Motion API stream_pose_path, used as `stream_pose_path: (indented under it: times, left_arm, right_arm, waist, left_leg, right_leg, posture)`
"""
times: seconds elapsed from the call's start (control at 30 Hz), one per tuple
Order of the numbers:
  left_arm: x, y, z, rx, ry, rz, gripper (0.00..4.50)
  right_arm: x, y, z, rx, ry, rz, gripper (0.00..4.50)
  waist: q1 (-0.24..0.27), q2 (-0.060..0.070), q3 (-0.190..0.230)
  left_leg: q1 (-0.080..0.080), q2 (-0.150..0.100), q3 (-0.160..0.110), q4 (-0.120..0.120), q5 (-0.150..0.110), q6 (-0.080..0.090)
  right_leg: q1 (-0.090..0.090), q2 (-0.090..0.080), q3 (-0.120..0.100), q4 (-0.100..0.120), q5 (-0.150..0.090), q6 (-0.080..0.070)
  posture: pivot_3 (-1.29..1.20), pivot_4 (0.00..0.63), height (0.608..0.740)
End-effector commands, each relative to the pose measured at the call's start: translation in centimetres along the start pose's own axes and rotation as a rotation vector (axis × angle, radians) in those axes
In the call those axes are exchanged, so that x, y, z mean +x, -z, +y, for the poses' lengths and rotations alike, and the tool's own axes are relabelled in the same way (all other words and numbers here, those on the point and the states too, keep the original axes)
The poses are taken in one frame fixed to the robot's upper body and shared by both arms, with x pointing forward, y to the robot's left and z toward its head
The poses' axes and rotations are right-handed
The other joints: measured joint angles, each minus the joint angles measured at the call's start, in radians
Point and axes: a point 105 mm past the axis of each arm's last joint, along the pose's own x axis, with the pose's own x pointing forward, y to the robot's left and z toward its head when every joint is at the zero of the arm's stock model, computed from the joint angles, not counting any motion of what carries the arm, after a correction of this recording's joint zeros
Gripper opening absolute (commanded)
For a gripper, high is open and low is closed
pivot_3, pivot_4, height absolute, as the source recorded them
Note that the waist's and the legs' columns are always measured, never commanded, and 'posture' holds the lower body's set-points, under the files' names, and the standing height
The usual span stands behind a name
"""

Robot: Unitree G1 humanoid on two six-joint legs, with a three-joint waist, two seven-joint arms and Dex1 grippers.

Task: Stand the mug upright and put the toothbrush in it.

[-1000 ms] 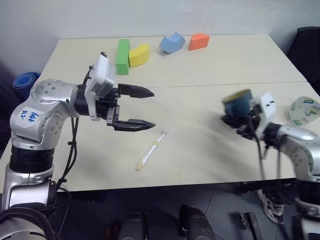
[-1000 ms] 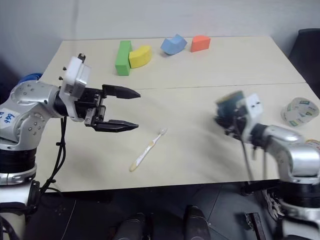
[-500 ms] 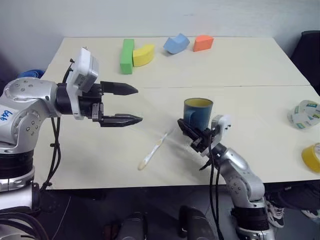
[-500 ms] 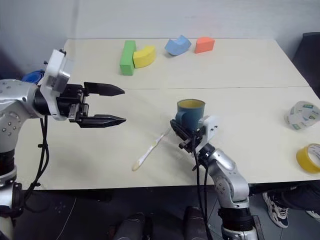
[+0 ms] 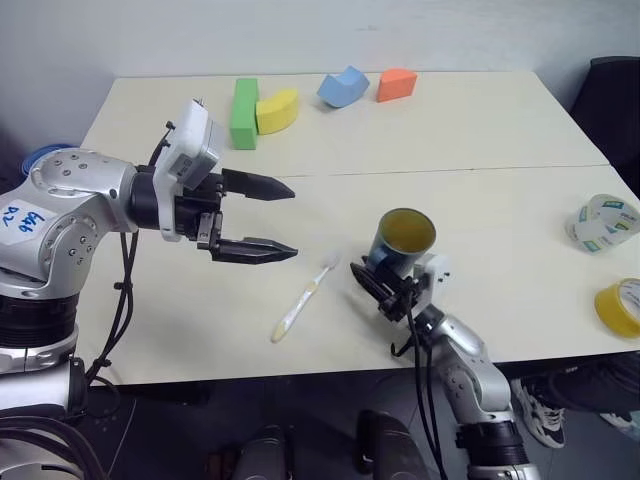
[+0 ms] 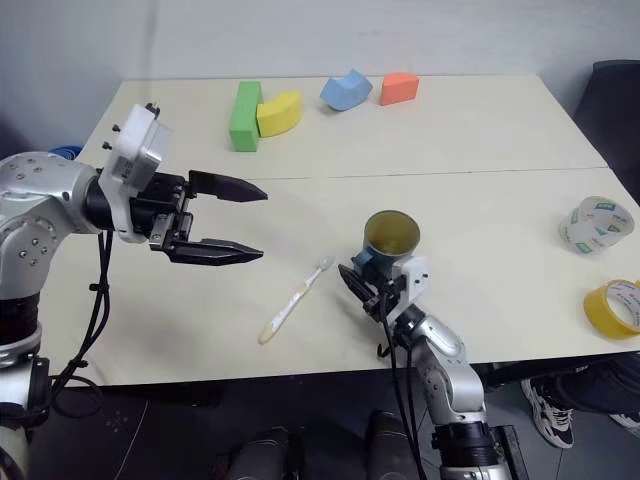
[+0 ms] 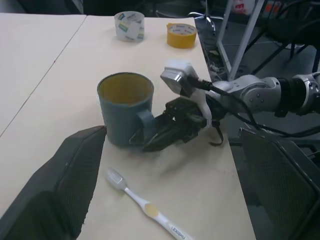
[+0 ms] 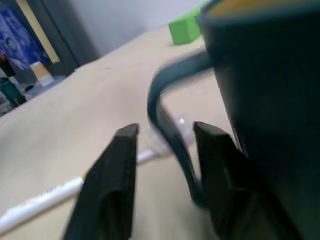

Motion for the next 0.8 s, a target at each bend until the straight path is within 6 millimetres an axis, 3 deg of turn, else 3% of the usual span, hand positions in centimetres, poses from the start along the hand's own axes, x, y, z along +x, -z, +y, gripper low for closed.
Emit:
stream_pose_path:
  times: [0.03,0.17,0.33,0.47,0.6,0.8]
  left_arm:
    - [0.2,-0.1,-0.5,0.03,0.026,0.002,4.5]
    - [0.6,1.0,-1.1,0.004,0.049,0.039,4.5]
    - [1.4,5.6,-0.6,-0.151,-0.104,0.3,4.5]
    - [2.4,8.9,0.2,-0.305,-0.249,0.465,4.5]
    - [5.5,9.9,0.7,-0.422,-0.258,0.448,4.5]
    - [9.1,10.7,1.3,-0.461,-0.249,0.478,4.5]
  right_arm:
    - [-1.1,-1.6,0.5,-0.075,0.003,-0.004,3.22]
    - [-2.8,-2.4,0.8,-0.145,0.047,0.082,4.48]
    - [-6.9,-5.3,2.9,-0.223,0.011,0.238,4.48]
    - [-9.1,-8.6,5.9,-0.264,-0.178,0.334,4.48]
    - [-9.7,-11.6,7.5,-0.332,-0.336,0.396,4.48]
    - [-10.1,-13.6,7.4,-0.428,-0.37,0.47,4.48]
  waist:
    - [0.0,0.0,0.0]
    - [0.002,0.0,0.0]
    - [0.02,0.0,0.0]
    - [0.037,-0.002,0.0]
    - [0.056,-0.007,0.001]
    - [0.073,-0.01,0.001]
  left_leg:
    - [0.0,0.0,0.0,0.0,0.0,0.0]
    - [0.0,0.0,0.0,0.0,0.0,0.0]
    - [-0.001,0.0,0.001,0.0,0.0,0.0]
    - [-0.001,-0.001,0.001,0.002,0.0,0.001]
    - [0.0,-0.001,0.001,0.002,-0.001,0.003]
    - [-0.001,-0.002,0.0,0.003,-0.001,0.004]
  right_leg:
    - [0.0,0.0,0.0,0.0,0.0,0.0]
    - [0.0,0.0,0.001,0.0,0.0,0.0]
    - [0.0,0.0,0.002,-0.001,0.0,0.0]
    - [0.001,0.0,0.004,-0.002,0.0,0.0]
    - [0.002,0.0,0.006,-0.005,0.0,0.0]
    - [0.002,0.0,0.006,-0.005,0.0,0.0]
  posture:
    - [0.0,0.15,0.74]
    - [0.0,0.15,0.74]
    - [0.0,0.15,0.74]
    - [0.0,0.15,0.74]
    - [0.0,0.15,0.74]
    - [0.0,0.15,0.74]
